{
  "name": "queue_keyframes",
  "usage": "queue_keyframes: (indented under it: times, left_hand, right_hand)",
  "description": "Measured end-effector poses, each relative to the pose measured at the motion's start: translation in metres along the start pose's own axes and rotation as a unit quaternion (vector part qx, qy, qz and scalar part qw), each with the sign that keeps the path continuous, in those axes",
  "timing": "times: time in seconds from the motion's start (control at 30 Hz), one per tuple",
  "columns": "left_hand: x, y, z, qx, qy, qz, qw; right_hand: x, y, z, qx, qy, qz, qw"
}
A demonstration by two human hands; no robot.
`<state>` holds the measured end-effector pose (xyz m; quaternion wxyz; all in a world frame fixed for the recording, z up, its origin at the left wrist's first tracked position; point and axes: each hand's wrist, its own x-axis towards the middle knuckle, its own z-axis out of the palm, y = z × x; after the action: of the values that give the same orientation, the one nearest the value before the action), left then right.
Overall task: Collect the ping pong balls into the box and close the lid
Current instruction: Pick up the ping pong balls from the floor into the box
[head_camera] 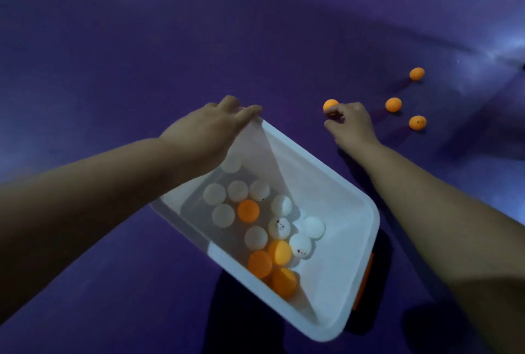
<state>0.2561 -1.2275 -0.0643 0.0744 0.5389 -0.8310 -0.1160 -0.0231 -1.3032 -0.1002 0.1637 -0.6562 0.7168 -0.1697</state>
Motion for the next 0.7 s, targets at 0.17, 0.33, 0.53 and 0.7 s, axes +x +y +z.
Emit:
queue_keyframes:
  times: [0.17,0.33,0.53,0.7]
  left_hand:
    - [-0.001,-0.003,0.002,-0.003,0.019,-0.001,1.0]
    - [-0.002,-0.002,0.003,-0.018,0.023,-0.007,1.0]
    - [-0.001,-0.001,0.002,-0.03,0.024,-0.006,0.999]
    - [-0.001,0.001,0.003,-0.027,0.029,-0.008,0.999]
  right_hand:
    - [0.026,0.0,0.026,-0.114,-0.074,0.043,0.99]
    - [0.035,0.006,0.035,-0.14,-0.127,0.063,0.98]
    - [0.036,0.014,0.024,-0.129,-0.1,0.037,0.986]
    - [0.032,0.013,0.018,-0.179,-0.052,-0.019,0.982]
